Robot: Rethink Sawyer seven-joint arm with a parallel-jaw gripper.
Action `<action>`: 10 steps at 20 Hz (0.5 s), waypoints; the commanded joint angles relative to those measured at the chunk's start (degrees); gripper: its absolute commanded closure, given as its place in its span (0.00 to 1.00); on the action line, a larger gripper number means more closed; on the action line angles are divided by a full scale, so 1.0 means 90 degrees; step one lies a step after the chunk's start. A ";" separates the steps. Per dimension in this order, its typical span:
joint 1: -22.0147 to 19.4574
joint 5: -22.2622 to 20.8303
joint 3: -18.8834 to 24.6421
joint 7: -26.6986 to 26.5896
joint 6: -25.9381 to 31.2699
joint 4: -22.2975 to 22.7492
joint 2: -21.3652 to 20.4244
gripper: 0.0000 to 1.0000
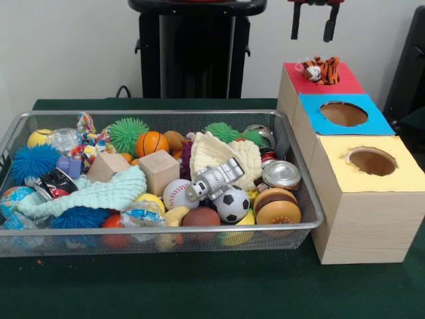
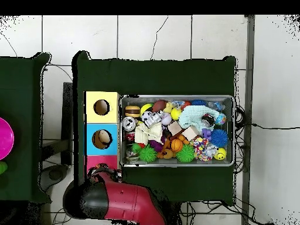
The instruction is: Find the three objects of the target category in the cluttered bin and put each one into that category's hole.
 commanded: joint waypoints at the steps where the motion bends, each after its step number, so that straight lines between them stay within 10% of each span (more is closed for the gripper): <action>1: -0.0175 0.0188 0.0925 0.0658 -0.0202 0.0420 0.0099 1.00; 10: -0.0103 0.0037 0.0868 0.0835 -0.0402 0.0427 0.0302 1.00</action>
